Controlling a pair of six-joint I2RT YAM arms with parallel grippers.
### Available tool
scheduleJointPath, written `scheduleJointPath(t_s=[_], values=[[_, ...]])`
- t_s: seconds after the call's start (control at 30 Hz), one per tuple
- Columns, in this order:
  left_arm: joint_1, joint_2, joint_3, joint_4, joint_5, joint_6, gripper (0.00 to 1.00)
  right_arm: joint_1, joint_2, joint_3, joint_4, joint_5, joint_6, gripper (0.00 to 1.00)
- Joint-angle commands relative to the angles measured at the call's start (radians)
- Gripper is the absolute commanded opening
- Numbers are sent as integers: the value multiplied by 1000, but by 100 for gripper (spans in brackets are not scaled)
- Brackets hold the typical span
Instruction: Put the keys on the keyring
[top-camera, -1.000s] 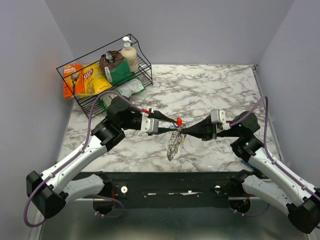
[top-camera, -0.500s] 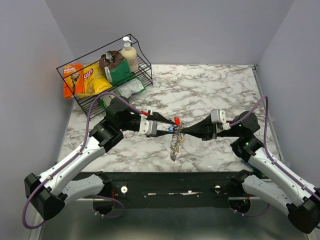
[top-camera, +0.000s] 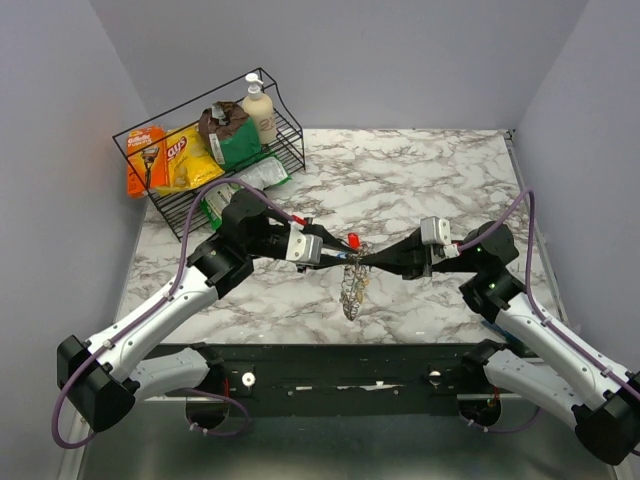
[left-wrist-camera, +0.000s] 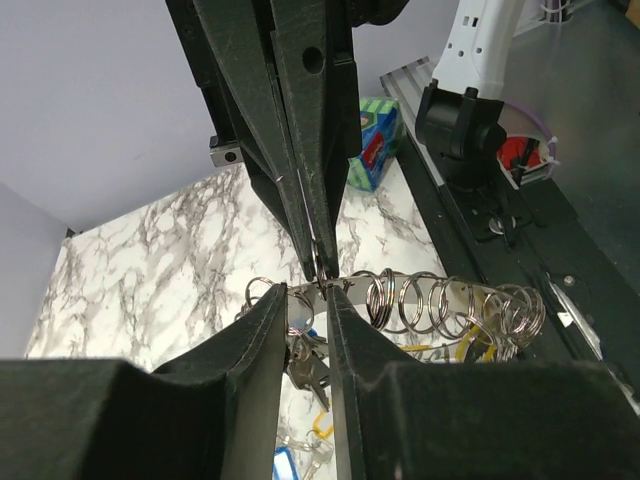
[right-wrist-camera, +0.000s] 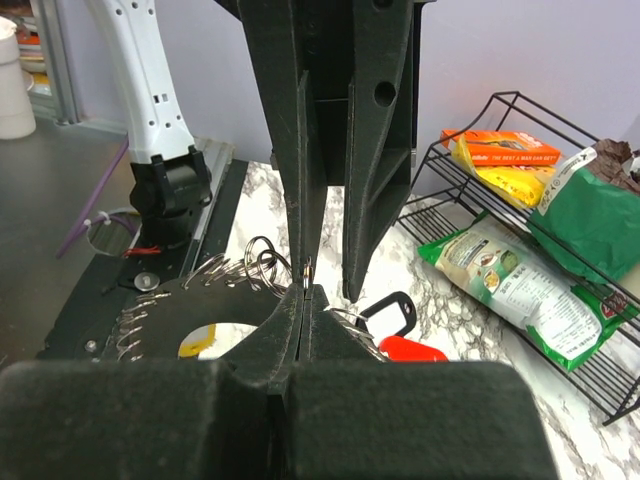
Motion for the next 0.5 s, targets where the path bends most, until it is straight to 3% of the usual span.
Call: scheduleJointPath(t_s=[0.0, 0.17, 0.3, 0.47], values=[[2, 10, 32, -3, 17, -9, 27, 4, -9, -4, 70, 8, 5, 0], [2, 21, 40, 3, 20, -20, 19, 6, -2, -5, 67, 4, 8, 0], [2, 35, 47, 2, 10, -27, 0, 6, 6, -5, 65, 1, 8, 0], [1, 39, 41, 13, -32, -39, 0, 6, 14, -4, 57, 7, 8, 1]])
